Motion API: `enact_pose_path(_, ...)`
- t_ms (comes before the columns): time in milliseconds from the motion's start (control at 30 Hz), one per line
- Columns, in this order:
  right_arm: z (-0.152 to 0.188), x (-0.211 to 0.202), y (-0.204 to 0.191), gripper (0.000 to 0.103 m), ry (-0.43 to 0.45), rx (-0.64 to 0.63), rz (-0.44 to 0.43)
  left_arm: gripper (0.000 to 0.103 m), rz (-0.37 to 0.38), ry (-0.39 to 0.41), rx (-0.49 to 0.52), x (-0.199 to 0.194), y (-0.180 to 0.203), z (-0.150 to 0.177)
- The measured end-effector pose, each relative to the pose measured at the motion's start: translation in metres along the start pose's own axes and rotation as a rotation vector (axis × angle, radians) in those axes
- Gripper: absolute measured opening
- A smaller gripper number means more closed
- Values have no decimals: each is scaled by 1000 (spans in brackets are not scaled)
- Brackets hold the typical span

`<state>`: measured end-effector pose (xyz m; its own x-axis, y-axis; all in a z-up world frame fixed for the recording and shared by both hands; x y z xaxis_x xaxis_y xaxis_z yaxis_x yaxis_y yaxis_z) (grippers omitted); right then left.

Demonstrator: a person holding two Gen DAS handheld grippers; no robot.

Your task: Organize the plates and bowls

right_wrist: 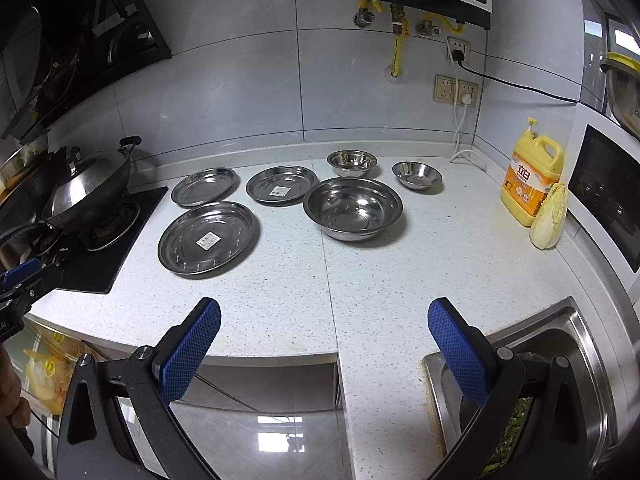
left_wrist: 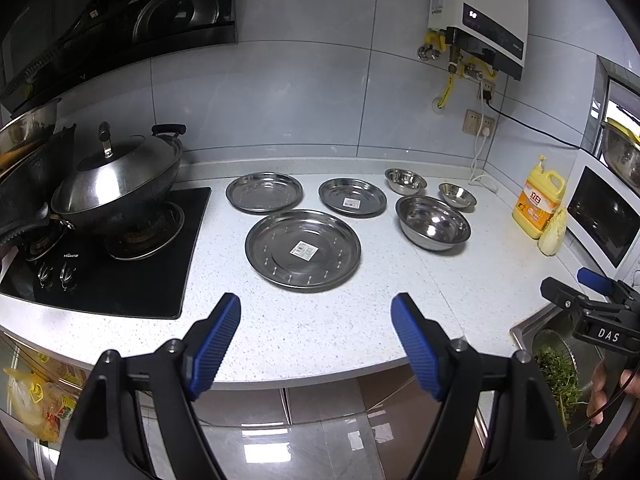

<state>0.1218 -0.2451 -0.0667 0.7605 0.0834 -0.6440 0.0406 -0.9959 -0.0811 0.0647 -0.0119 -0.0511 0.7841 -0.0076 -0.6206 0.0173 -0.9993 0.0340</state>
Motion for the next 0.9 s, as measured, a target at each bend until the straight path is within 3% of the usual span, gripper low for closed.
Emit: enact_pose_path(900,0,1,-1,102,-5,-6,-7,77,-5,-7,-10,-2,-5,4)
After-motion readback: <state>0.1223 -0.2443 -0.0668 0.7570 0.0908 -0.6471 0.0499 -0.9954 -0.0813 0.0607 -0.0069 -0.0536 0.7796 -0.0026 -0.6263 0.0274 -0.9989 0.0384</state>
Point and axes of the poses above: each gripper's, at about its wrist camera, not at the fingertips, and x roughly the way its jaws point, y to its right, z to its underside, the point moved 8 cm from there along x, roughly the way its jaws point, and after that the axes turned 3 degrees about x, right-handed, at the moved point
